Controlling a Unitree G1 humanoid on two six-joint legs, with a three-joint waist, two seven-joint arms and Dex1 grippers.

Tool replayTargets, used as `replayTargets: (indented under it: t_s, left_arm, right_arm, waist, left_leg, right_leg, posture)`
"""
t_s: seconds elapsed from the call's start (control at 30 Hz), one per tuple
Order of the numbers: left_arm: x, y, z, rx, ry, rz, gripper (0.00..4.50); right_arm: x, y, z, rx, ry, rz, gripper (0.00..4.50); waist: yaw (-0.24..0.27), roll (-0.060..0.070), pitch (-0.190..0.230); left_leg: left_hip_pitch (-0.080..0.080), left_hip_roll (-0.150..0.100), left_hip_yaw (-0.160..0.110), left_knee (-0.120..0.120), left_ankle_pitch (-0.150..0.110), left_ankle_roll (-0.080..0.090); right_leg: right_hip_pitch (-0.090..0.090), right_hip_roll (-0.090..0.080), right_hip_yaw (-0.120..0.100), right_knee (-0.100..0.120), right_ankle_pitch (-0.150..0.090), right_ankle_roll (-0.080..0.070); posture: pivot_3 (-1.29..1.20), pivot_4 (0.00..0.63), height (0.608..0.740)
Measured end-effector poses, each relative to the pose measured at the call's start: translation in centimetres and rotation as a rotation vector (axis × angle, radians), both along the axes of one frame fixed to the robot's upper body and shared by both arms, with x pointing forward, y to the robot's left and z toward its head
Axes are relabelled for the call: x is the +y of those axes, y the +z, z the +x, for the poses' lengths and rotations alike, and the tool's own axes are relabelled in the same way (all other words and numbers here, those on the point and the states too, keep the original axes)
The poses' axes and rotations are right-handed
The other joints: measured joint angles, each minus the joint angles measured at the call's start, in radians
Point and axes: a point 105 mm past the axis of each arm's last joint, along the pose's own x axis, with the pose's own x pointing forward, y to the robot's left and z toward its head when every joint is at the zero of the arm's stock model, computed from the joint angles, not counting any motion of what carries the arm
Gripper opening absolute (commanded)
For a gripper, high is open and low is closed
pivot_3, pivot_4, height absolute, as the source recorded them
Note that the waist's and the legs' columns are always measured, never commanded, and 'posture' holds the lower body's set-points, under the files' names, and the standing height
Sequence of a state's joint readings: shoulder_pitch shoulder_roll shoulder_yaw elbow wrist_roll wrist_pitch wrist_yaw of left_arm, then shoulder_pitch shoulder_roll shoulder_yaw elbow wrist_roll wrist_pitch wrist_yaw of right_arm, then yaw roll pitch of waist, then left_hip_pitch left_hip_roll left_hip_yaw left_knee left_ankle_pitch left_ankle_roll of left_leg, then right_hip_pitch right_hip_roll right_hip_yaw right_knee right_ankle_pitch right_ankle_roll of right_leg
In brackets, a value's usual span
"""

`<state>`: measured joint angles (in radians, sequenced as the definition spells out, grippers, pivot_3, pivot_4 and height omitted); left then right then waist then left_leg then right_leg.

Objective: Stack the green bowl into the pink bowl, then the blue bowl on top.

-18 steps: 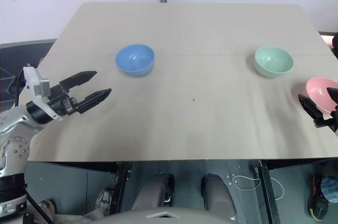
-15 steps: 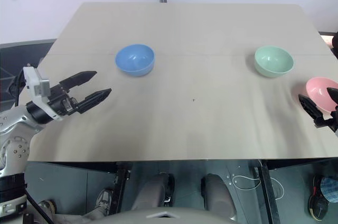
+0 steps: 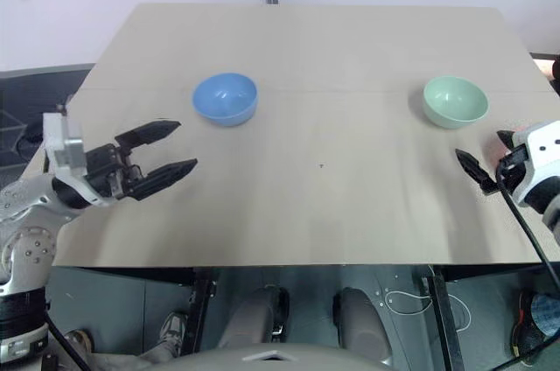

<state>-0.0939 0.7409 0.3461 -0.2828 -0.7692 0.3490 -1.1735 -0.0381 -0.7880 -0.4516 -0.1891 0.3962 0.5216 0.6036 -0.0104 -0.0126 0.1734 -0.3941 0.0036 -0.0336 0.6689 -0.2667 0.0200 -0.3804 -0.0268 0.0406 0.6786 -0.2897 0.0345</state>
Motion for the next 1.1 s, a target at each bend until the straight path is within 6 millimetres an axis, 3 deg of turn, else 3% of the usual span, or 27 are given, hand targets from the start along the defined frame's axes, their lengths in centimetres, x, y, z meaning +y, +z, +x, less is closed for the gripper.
replayTargets:
  t_s: [0.13,0.17,0.4,0.5,0.7,0.77,1.0,1.1]
  left_arm:
    - [-2.1,0.5,-1.4,-0.017,-0.164,0.002,4.46]
    - [-2.6,0.8,-1.9,-0.020,-0.220,0.001,4.46]
    - [-4.2,2.9,-2.4,-0.066,-0.337,-0.031,4.46]
    - [-4.6,3.0,-2.4,-0.053,-0.347,-0.058,4.50]
    - [-4.7,2.7,-2.0,-0.035,-0.308,-0.103,4.50]
    - [-4.6,2.4,-1.8,-0.023,-0.288,-0.124,4.50]
    - [-4.8,3.1,-2.1,-0.045,-0.276,-0.191,4.50]
    - [-4.8,3.1,-1.9,-0.044,-0.260,-0.214,4.50]
  right_arm:
    - [-2.1,-0.4,0.5,0.050,-0.116,-0.044,4.50]
    - [-3.4,-0.9,0.5,0.076,-0.191,-0.061,4.50]
    - [-6.4,-2.9,0.3,0.233,-0.353,-0.029,4.50]
    - [-7.0,-3.7,0.8,0.274,-0.380,0.001,3.53]
    - [-7.0,-4.3,2.1,0.297,-0.374,-0.012,0.65]
    - [-6.8,-4.2,2.4,0.287,-0.361,-0.040,0.21]
    - [-4.9,-3.7,2.8,0.269,-0.255,-0.092,0.21]
    - [-1.7,-2.7,2.4,0.232,-0.114,-0.108,0.21]
  waist:
    - [0.000,0.000,0.000]
    - [-0.001,0.000,0.000]
    - [-0.007,0.001,0.000]
    - [-0.009,0.001,0.000]
    - [-0.006,0.001,0.000]
    - [-0.005,0.001,0.000]
    - [-0.004,0.001,0.000]
    - [-0.004,0.002,0.000]
  left_leg:
    - [-0.001,0.000,0.000,0.000,0.000,0.000]
    - [0.000,0.000,0.000,0.000,0.000,0.000]
    - [0.000,0.000,0.001,0.000,0.000,0.000]
    - [0.001,0.001,0.002,0.000,0.000,0.000]
    - [0.000,0.001,0.001,0.000,0.000,0.000]
    - [0.000,0.001,0.001,0.000,0.000,0.000]
    - [-0.001,0.001,0.000,0.000,0.000,0.000]
    - [-0.001,0.001,-0.001,0.000,0.000,0.000]
  right_leg:
    - [0.000,0.000,0.000,0.000,0.000,0.000]
    - [-0.001,0.001,0.000,0.000,0.000,0.000]
    - [0.000,0.002,0.000,0.001,0.000,0.000]
    - [-0.001,0.003,0.000,0.001,0.000,0.000]
    - [-0.001,0.007,0.002,0.000,0.000,0.000]
    - [-0.001,0.007,0.002,0.000,0.000,0.000]
    - [-0.001,0.003,0.001,0.000,0.000,0.000]
    - [-0.001,0.003,0.001,0.000,0.000,0.000]
  posture:
    - [0.00,0.150,0.740]
    - [0.00,0.150,0.740]
    - [0.00,0.150,0.740]
    - [0.00,0.150,0.740]
    - [0.00,0.150,0.740]
    - [0.00,0.150,0.740]
    - [0.00,0.150,0.740]
    - [0.00,0.150,0.740]
